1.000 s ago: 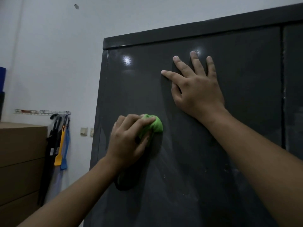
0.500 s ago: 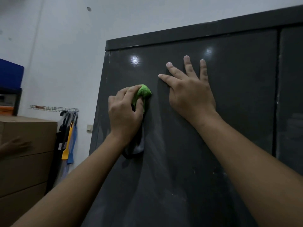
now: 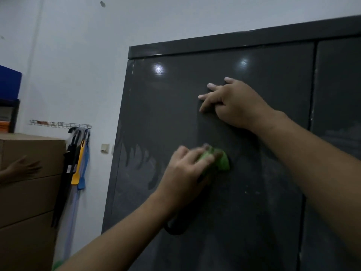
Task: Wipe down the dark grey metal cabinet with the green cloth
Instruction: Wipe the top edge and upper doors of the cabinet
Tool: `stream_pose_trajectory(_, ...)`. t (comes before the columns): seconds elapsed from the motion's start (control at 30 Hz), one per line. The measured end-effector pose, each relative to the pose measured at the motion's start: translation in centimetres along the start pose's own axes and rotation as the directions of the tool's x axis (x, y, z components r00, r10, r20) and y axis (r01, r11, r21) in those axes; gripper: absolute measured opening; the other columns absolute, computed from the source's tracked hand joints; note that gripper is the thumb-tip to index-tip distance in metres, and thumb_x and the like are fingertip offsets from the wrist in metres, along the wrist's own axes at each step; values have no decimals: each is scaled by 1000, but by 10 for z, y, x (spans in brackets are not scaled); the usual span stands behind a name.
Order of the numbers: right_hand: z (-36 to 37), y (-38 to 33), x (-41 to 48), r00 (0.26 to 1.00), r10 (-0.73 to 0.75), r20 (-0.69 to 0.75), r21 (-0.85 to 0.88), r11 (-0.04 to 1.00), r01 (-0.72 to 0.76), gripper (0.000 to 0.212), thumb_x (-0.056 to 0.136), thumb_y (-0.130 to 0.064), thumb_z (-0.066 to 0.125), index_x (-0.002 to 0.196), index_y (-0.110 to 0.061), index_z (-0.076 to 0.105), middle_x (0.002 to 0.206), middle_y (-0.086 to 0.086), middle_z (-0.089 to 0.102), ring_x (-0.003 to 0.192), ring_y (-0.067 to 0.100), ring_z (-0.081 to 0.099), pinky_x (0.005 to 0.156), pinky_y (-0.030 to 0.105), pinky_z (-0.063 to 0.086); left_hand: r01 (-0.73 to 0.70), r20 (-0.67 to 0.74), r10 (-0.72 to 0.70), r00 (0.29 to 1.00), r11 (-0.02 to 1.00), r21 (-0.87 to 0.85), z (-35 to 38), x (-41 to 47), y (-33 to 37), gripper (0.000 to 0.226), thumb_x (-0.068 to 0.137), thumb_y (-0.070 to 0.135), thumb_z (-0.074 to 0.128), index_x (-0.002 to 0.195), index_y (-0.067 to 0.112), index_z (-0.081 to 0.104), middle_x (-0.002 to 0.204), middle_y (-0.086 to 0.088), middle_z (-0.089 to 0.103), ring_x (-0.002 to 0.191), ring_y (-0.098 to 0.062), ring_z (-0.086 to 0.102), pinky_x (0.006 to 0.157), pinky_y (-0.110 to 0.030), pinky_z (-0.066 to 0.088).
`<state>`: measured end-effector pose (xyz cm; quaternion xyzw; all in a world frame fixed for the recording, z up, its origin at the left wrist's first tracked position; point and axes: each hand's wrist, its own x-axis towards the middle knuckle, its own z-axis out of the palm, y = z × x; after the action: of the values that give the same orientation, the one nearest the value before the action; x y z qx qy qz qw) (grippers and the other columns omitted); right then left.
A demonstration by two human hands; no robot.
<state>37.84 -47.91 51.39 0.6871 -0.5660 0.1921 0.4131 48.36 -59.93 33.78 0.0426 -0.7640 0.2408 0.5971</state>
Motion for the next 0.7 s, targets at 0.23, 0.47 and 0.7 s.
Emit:
stream_pose_trajectory(0.23,-31,36,-37,990,100,-99,-23,994,-103,47,85,-15,42,115,-33,74,134,0,66,144,19,42,122,39,27,114,-142,-108,984,993,34,-5,28,-21,33,90,34,62,121,27,69,120,-3,69,84,-26,62,78,-36,33)
stream_pose_trajectory(0.47,-39,39,-73,990,127,-60,-219,966,-137,50,90,-3,55,128,-34,66,151,-12,49,153,20,22,122,57,15,502,-226,-554,801,828,-248,1,83,-38,39,89,35,54,127,30,64,123,1,65,104,-28,58,86,-31,27)
stream_pose_trajectory(0.7,-30,26,-77,971,239,-4,-135,962,-237,52,87,-10,52,131,-37,61,157,-21,34,153,9,12,125,46,-1,214,-112,-246,963,947,-240,10,55,34,40,87,36,51,124,30,64,124,0,65,87,-25,53,76,-40,37)
